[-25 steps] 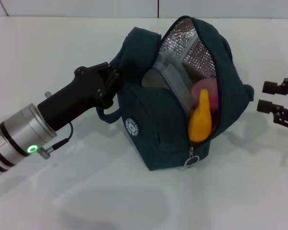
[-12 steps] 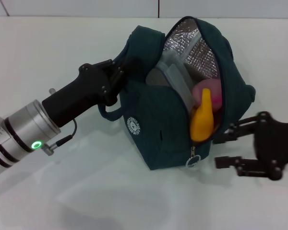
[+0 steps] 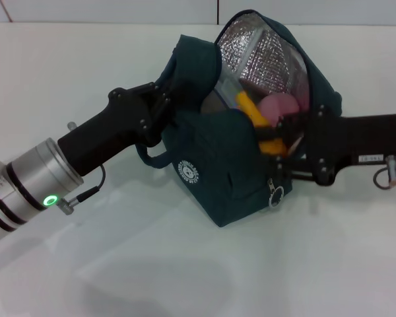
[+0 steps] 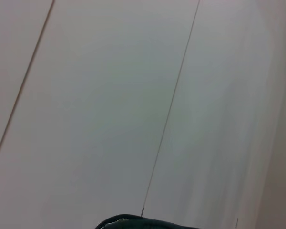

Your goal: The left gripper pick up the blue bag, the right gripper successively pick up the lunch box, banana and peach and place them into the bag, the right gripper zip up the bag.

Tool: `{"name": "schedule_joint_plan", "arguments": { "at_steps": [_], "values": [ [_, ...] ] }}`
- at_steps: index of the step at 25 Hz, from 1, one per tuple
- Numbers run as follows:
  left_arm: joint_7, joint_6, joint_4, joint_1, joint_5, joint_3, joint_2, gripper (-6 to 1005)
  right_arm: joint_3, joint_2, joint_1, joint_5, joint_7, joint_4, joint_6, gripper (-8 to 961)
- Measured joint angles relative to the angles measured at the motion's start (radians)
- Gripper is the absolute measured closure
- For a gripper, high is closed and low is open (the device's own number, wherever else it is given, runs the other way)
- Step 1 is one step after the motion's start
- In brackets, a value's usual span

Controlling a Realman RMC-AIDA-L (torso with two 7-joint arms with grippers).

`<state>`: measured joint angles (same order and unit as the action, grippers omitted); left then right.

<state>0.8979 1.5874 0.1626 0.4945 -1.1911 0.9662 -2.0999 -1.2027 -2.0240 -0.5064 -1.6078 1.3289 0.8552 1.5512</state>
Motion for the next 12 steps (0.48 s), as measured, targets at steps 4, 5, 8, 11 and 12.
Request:
{"name": "schedule_joint_plan", "arguments": {
  "at_steps": [4, 5, 8, 11, 12],
  "values": [
    [0.000, 0.000, 0.000, -0.003, -0.004, 0.000, 0.001, 929, 0.007, 0.006, 0.032, 0.059, -0.004, 0.011, -0.002, 561],
    [0.000, 0.000, 0.000, -0.002, -0.006, 0.000, 0.002, 929, 0.008, 0.007, 0.040, 0.063, -0.005, 0.017, -0.009, 561],
    [-0.003, 0.000, 0.000, -0.002, -0.009, 0.000, 0.003, 928, 0.008, 0.006, 0.050, 0.065, -0.006, 0.021, -0.031, 561],
    [-0.007, 0.002, 0.000, 0.001, -0.010, 0.009, 0.003, 926, -0.002, 0.003, 0.046, 0.065, -0.007, 0.012, -0.051, 562],
    [-0.010, 0.004, 0.000, 0.002, -0.009, 0.013, 0.003, 926, -0.011, 0.002, 0.043, 0.065, -0.010, 0.010, -0.059, 562]
  ]
}}
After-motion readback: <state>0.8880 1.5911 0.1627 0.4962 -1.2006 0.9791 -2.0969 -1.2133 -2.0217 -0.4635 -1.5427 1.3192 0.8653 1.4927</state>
